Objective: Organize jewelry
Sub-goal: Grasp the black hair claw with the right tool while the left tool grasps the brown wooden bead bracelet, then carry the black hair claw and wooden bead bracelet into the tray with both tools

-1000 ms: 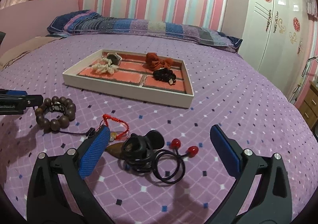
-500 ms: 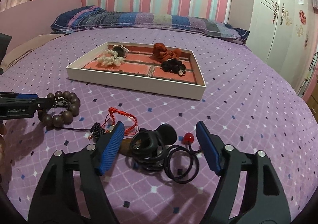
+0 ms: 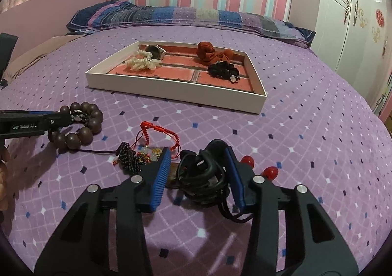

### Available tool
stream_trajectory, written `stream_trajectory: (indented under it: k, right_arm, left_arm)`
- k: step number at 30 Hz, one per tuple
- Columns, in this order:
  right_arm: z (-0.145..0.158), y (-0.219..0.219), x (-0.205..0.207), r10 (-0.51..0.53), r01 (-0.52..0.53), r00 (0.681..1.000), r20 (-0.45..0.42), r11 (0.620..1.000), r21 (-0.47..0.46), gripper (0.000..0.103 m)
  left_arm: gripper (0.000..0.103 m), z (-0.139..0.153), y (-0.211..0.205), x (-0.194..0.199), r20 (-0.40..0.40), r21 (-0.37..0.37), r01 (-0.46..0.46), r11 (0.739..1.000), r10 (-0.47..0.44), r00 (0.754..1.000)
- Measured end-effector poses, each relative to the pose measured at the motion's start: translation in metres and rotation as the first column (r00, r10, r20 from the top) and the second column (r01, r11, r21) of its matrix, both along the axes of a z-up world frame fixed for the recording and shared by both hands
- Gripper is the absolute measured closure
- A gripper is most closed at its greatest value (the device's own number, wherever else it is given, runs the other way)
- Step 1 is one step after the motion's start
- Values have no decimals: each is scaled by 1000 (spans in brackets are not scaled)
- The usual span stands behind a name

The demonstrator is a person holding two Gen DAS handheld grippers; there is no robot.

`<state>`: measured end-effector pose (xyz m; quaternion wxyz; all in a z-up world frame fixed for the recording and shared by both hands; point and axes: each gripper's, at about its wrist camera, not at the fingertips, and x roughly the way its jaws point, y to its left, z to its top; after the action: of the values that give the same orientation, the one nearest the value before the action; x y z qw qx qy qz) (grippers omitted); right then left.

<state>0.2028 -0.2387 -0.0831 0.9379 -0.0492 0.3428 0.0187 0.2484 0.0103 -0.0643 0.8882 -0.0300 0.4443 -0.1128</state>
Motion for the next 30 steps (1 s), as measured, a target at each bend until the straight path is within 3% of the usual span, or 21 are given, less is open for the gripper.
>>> stream_trajectory:
  k: [4, 18, 30]
  right_arm:
    - [-1, -2, 0, -8, 8, 1000, -2, 1000, 7, 61]
    - [0, -5, 0, -8, 8, 1000, 4, 1000, 18, 66]
    - [7, -4, -4, 21, -22, 1000, 23, 999, 37, 66]
  left_arm:
    - [68, -1, -3, 2, -4, -9, 6, 1000, -6, 1000]
    - [74, -2, -5, 2, -8, -23, 2, 1000, -2, 1000]
    - [77, 16, -13, -11, 65, -18, 25, 1000, -24, 998]
